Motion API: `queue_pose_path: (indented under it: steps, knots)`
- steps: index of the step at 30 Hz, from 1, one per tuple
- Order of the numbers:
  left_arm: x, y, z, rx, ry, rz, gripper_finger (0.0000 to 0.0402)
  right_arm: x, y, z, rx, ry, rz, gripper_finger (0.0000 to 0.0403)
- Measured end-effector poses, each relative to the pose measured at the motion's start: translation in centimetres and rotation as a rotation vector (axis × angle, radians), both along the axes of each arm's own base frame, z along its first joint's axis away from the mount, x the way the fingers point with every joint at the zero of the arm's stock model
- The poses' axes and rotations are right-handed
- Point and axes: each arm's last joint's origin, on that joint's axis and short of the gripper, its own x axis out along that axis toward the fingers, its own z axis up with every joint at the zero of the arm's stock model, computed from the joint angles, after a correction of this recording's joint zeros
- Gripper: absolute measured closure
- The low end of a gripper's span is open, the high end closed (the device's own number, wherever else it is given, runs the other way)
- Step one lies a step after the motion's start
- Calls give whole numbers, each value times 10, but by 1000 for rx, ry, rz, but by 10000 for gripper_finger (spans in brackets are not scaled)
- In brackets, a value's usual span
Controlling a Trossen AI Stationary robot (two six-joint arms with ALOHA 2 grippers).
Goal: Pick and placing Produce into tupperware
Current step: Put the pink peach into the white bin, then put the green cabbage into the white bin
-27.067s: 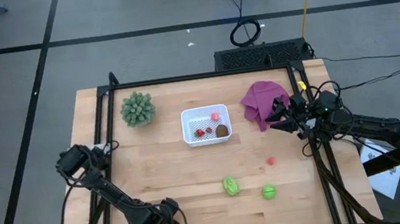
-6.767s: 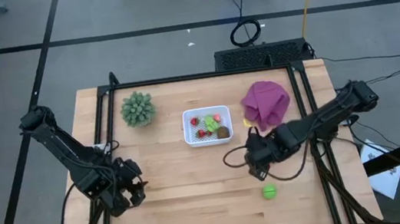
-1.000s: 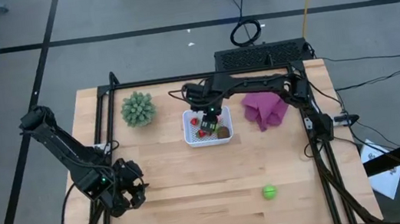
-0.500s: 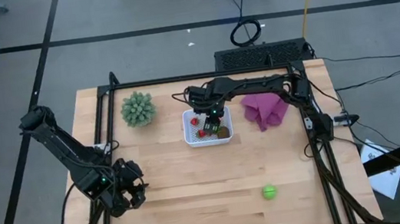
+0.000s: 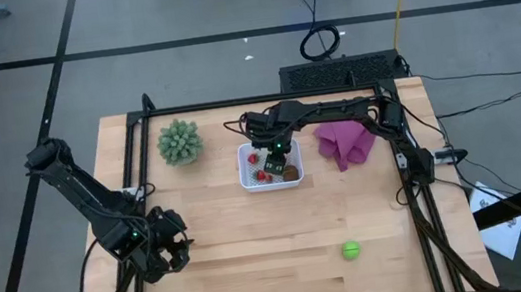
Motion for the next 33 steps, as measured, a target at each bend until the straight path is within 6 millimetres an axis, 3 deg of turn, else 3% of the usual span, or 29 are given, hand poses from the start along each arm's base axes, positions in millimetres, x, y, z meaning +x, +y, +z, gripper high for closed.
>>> queue_pose_path:
  steps: [11,20,24,27,30,33]
  knots:
    - [0,0,0,0,0,0,195,-2,0,12,-11,-38,-4,234]
    - [0,0,0,1,1,-1,195,-20,14,68,-21,-132,-66,234]
    - [0,0,0,1,2,-2,195,-41,39,101,5,-116,-106,234]
    - [0,0,0,1,1,-2,195,-55,71,117,34,-69,-122,234]
    - [0,0,0,1,2,-3,195,-68,112,118,41,-28,-128,234]
    - [0,0,0,0,2,-2,195,-84,151,108,63,41,-154,234]
